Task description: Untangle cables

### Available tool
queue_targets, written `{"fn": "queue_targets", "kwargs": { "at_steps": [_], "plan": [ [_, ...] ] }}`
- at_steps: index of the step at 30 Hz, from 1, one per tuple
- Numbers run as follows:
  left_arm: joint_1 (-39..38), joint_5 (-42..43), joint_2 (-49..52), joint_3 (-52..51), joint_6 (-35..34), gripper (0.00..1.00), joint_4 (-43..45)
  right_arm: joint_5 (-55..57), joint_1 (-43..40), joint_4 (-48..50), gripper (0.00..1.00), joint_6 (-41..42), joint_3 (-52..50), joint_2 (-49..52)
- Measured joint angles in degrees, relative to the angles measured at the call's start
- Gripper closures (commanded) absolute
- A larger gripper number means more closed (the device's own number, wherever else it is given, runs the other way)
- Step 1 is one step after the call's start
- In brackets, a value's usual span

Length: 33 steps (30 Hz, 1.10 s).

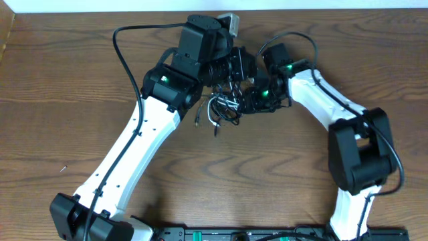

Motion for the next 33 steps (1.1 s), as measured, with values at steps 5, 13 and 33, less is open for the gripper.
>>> {"fn": "queue_targets", "kwargs": {
  "at_steps": [5, 13, 33],
  "plan": [
    [1.88, 0.0, -1.46, 0.0, -1.07, 0.92, 1.81, 1.92, -0.76, 1.44, 0.65, 4.24, 0.0, 4.04],
    [6.75, 0.09, -8.9, 0.0, -1.88, 0.92, 4.26, 1.4, -1.07, 2.36, 0.65, 6.73, 0.17, 4.5],
    [27.78, 0.63, -23.23, 0.26, -8.59, 0.92, 16.79, 3.72, -3.23, -0.83, 0.66, 8.24, 0.76, 4.5]
  ]
}}
